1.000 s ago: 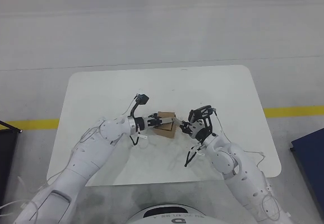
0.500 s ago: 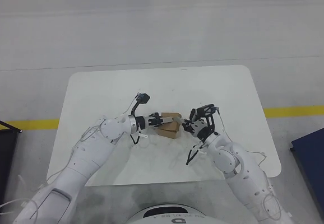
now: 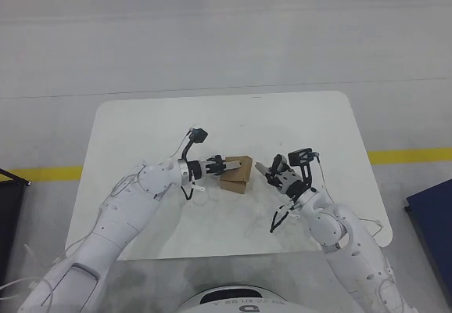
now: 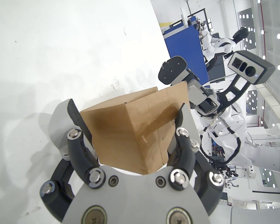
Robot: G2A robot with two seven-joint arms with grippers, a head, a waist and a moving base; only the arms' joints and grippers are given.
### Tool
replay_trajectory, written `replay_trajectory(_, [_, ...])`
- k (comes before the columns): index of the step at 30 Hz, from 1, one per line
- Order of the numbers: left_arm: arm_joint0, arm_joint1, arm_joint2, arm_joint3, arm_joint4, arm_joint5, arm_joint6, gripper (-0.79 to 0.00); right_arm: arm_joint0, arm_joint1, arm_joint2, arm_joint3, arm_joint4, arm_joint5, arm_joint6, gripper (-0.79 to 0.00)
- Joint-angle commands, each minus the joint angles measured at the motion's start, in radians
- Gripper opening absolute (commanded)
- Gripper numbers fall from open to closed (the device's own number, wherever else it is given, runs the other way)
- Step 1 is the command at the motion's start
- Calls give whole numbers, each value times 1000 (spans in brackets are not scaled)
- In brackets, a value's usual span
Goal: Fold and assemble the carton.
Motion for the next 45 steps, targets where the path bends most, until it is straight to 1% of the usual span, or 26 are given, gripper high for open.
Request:
replay_trajectory(1, [-3,-1,2,3,-2,-3,-2,0,1,0,-5,0,-4,3,3,-252])
replay_trajectory(5, [-8,-2,3,9,-5,-5,0,0,9,-1,-15,11,-24,16,11,-262])
replay_trajectory(14, [-10,-5,8,17,-10,-10,-1,0,7,0,-24,-7,-37,4,20,-283])
replay_trajectory(18, [-12,-6,10,20,-10,-13,0,0,5,0,-31,-15,-50,6,20,-265])
replay_trajectory(20, [-12,-6,10,22,-11,-12,0,0,6,0,-36,-17,-56,7,25,-274])
replay_trajectory(27, [-13,-6,11,23,-12,-15,0,0,21,-3,-61,-8,-60,7,32,-262])
replay_trajectory(32, [-15,-6,15,24,7,-10,-3,0,27,-4,-66,3,-61,10,35,-252])
replay_trajectory(39, [-17,-8,23,30,25,-6,2,0,27,-4,-69,14,-60,17,40,-259])
replay_trajectory(43, [-20,-9,26,34,30,-5,-1,0,27,-4,-73,17,-64,20,41,-246])
replay_trajectory(45, [-22,-9,28,37,39,-3,-2,0,28,-5,-74,18,-66,23,44,-256])
